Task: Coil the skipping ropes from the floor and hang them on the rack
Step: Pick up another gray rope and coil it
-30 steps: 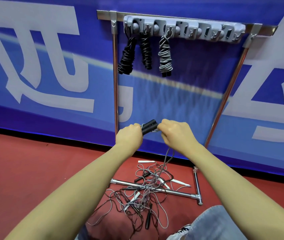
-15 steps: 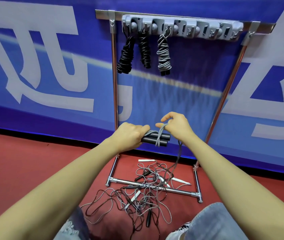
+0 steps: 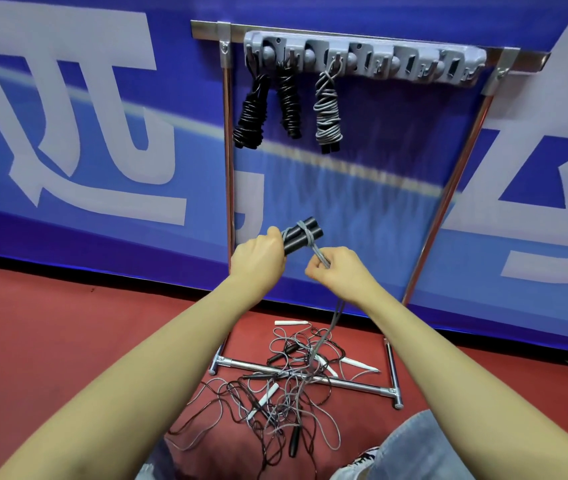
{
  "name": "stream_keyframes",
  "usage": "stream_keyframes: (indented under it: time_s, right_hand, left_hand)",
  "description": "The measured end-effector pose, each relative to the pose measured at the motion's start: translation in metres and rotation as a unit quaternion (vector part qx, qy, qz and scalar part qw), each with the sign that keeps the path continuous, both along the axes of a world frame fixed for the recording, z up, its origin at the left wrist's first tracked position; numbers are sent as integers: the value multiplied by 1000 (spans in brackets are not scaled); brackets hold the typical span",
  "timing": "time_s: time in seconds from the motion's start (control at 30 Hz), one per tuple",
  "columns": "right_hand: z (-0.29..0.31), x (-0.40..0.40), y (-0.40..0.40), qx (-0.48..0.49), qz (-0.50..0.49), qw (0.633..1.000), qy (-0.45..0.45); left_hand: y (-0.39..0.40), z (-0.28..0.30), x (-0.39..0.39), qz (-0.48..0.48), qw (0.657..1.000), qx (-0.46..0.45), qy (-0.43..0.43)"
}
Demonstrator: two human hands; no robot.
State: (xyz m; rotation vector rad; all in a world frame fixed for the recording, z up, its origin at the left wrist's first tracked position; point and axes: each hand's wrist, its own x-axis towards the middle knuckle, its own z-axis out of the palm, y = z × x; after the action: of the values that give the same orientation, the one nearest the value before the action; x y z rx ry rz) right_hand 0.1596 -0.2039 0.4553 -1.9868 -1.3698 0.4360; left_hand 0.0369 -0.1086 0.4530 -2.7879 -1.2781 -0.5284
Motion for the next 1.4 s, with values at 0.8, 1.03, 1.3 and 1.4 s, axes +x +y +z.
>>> stream_keyframes:
  time_s: [0.8,1.03,1.3,1.4]
  right_hand:
    - [15,24,11,21,-21,999,14]
    - [-6,18,7,72,7,995,65]
    - [4,13,4,19,17,998,53]
    - [2,15,2,-7,18,1000,5]
  left_hand:
    - [16,-4,-17,-358,887,289,28]
    - [4,20,-2,-238,947,206,-64]
    - [-8,9,15,21,999,-25,-12]
    - [-6,3,12,44,997,-40,41]
